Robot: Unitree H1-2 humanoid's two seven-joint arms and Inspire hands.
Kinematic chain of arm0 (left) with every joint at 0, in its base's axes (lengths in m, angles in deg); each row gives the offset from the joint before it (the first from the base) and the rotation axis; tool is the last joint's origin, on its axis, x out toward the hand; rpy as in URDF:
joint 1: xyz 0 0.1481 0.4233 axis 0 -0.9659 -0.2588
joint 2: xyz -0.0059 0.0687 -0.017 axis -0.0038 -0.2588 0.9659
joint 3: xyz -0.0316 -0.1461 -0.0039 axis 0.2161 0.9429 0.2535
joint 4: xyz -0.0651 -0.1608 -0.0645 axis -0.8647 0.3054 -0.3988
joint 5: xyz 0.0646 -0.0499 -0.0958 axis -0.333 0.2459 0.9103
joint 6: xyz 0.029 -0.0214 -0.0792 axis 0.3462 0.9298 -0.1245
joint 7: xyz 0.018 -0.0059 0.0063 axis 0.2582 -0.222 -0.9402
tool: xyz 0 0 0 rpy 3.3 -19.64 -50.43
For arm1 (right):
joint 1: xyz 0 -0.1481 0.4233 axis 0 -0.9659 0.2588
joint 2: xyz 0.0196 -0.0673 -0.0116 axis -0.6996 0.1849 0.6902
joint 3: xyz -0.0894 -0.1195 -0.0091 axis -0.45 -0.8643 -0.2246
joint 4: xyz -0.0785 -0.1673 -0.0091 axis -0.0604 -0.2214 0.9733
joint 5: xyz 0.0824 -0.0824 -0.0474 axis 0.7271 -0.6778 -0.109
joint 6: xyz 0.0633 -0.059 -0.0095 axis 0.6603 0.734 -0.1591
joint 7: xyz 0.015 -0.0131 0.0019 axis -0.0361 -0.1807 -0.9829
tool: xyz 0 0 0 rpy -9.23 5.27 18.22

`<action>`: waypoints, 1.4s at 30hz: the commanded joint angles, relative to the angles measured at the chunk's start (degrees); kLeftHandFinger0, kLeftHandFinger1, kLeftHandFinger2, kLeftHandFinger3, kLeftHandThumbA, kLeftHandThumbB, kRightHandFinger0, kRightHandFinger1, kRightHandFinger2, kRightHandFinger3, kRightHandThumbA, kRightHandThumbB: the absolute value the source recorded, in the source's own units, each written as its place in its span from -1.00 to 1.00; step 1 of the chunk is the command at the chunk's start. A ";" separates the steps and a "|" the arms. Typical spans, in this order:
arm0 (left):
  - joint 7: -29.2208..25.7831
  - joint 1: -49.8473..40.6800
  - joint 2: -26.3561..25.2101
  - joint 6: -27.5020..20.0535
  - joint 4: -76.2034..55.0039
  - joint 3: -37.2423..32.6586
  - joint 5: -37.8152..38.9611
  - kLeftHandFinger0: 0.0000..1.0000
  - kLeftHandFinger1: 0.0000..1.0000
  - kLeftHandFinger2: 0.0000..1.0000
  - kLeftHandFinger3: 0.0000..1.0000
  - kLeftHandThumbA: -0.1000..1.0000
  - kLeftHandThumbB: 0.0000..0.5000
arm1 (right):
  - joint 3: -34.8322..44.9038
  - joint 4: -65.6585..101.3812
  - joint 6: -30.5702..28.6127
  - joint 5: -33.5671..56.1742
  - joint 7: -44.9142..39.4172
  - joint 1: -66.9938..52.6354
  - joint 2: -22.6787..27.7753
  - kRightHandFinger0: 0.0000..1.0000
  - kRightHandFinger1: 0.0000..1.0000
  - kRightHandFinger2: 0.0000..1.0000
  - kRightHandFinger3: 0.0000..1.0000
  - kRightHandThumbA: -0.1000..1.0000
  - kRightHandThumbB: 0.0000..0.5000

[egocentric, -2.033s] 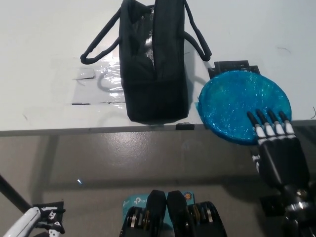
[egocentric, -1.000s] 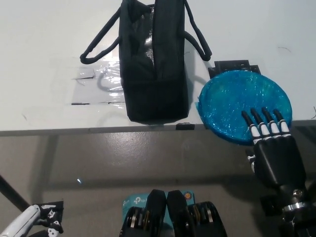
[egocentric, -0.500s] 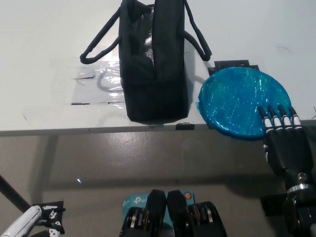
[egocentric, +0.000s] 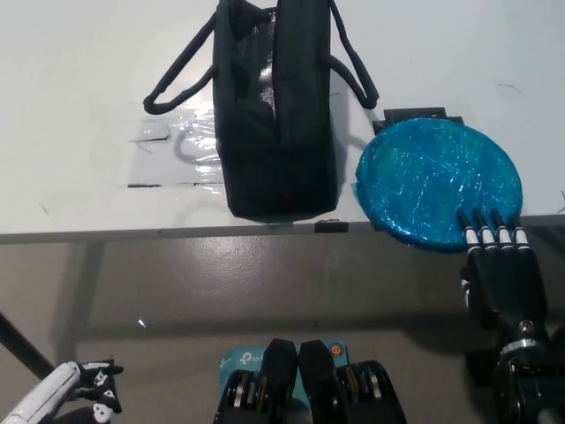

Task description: The robot uses its right hand to pick up a stack of plates kept in the middle of the desk and put it inside a bag kept next to it

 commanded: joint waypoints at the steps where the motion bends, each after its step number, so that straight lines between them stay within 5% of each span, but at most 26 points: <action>1: 1.73 0.85 -0.31 0.81 -0.66 0.99 -0.71 0.68 0.66 0.73 0.73 -1.00 -1.00 | -0.19 1.22 1.50 -0.62 -0.42 -0.63 0.67 1.00 1.00 1.00 1.00 0.01 1.00; 12: 1.31 0.35 -0.51 0.81 -1.06 1.11 -0.97 0.65 0.64 0.70 0.69 -1.00 -1.00 | -2.18 -7.45 -1.18 -2.95 16.56 5.96 2.58 1.00 1.00 1.00 1.00 -0.01 1.00; 28: -1.18 1.49 -2.63 0.81 -1.52 -1.61 0.38 0.56 0.55 0.61 0.53 -1.00 -1.00 | -7.02 -20.64 -3.08 0.17 26.16 13.12 0.69 1.00 1.00 1.00 1.00 -0.19 1.00; 32: -1.07 1.57 -2.49 0.81 -1.65 -1.53 0.21 0.55 0.56 0.61 0.52 -1.00 -1.00 | -8.37 -23.12 -6.26 1.92 29.60 14.67 1.25 1.00 1.00 1.00 1.00 -0.04 1.00; 33: -1.49 1.59 -2.79 0.81 -1.64 -1.89 0.20 0.54 0.54 0.59 0.50 -1.00 -1.00 | -7.29 -23.56 -12.08 7.11 30.45 15.32 1.29 0.75 0.63 1.00 1.00 -0.12 0.07; 34: -1.54 1.60 -2.83 0.81 -1.64 -1.94 0.20 0.54 0.54 0.59 0.49 -1.00 -1.00 | -7.26 -23.74 -12.81 7.82 30.73 15.45 1.33 0.32 0.50 1.00 1.00 -0.12 0.09; 35: -2.30 1.52 -2.82 0.56 -1.47 -1.93 0.89 0.51 0.51 0.54 0.45 -1.00 -1.00 | -8.72 -25.66 -20.21 9.23 34.45 17.12 3.34 -0.93 -0.94 -0.77 1.00 -0.94 -0.91; 36: -2.26 1.53 -2.88 0.64 -1.51 -1.99 0.79 0.50 0.50 0.54 0.44 -1.00 -1.00 | -9.12 -26.13 -21.11 9.00 35.24 17.48 3.76 -1.00 -1.00 -0.99 0.60 -1.00 -0.90; 37: -2.25 1.54 -2.90 0.71 -1.47 -1.99 0.78 0.51 0.51 0.54 0.44 -1.00 -1.00 | -9.23 -26.69 -22.05 9.19 36.15 17.76 3.95 -1.00 -1.00 -1.00 0.17 -1.00 -0.99; 38: -2.18 1.59 -2.96 0.60 -1.20 -2.02 0.56 0.53 0.52 0.52 0.45 -1.00 -1.00 | -9.29 -27.48 -23.17 9.23 38.36 18.00 4.20 -1.00 -1.00 -0.78 -0.62 -1.00 -0.88; 40: -2.03 1.61 -2.85 0.81 -1.22 -1.93 0.37 0.54 0.52 0.52 0.45 -1.00 -1.00 | -9.59 -27.81 -23.80 8.85 40.17 18.16 4.48 -1.00 -1.00 -0.39 -0.87 -1.00 -0.75; 42: -2.03 1.61 -2.86 0.81 -1.22 -1.93 0.37 0.55 0.52 0.52 0.45 -1.00 -1.00 | -9.71 -28.13 -24.07 8.97 40.61 18.28 4.52 -1.00 -1.00 -0.32 -0.91 -1.00 -0.70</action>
